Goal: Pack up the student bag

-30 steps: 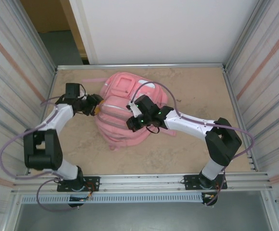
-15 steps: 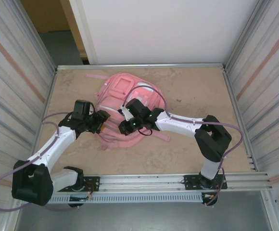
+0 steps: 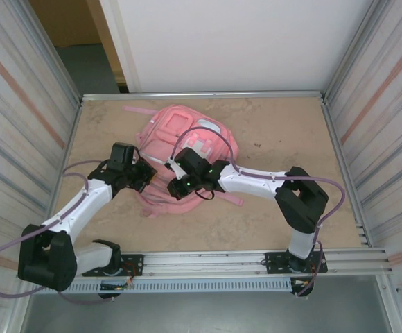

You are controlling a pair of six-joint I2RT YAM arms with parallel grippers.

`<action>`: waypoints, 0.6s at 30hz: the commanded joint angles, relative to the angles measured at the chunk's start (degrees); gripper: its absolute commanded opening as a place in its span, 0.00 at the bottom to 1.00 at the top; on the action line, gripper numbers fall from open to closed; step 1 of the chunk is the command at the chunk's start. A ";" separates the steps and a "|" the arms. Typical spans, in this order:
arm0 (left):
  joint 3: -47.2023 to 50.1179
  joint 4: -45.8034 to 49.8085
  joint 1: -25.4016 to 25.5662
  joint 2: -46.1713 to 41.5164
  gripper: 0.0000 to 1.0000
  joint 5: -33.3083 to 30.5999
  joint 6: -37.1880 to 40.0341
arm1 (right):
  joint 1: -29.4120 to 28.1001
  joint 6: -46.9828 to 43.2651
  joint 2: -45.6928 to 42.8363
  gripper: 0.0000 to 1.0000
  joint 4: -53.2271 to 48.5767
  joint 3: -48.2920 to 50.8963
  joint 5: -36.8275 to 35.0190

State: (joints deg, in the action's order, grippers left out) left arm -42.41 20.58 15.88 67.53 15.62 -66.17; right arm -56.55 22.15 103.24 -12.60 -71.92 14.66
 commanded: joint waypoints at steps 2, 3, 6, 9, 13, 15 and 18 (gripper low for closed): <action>-0.83 2.18 -2.05 -2.80 0.00 -1.38 3.83 | 1.03 -7.10 -5.48 0.05 -4.30 2.34 -1.80; -0.96 3.04 -2.40 -3.33 0.00 -1.41 4.41 | 2.05 -8.02 -6.15 0.06 -4.95 3.22 -2.64; -0.24 3.43 -3.04 -4.53 0.00 -1.04 5.08 | 5.27 -10.77 -7.21 0.08 -5.97 6.27 -5.93; -0.89 4.32 -3.57 -4.75 0.00 1.72 6.96 | 9.59 -11.08 -7.74 0.11 -5.73 8.45 -7.34; -2.24 5.06 -3.74 -2.85 0.00 2.71 11.67 | 14.42 -11.90 -8.04 0.31 -3.61 8.72 -7.00; -4.21 6.14 -4.40 0.03 0.00 5.97 14.93 | 15.63 -12.87 -7.76 0.32 -2.00 8.49 -5.29; -4.72 5.11 -4.37 2.88 0.00 10.08 15.58 | 16.03 -13.53 -6.87 0.27 -2.13 6.83 -5.25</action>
State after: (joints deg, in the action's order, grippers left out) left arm -45.25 24.71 12.10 68.77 21.50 -55.29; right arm -41.58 10.63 97.01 -14.35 -63.59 11.53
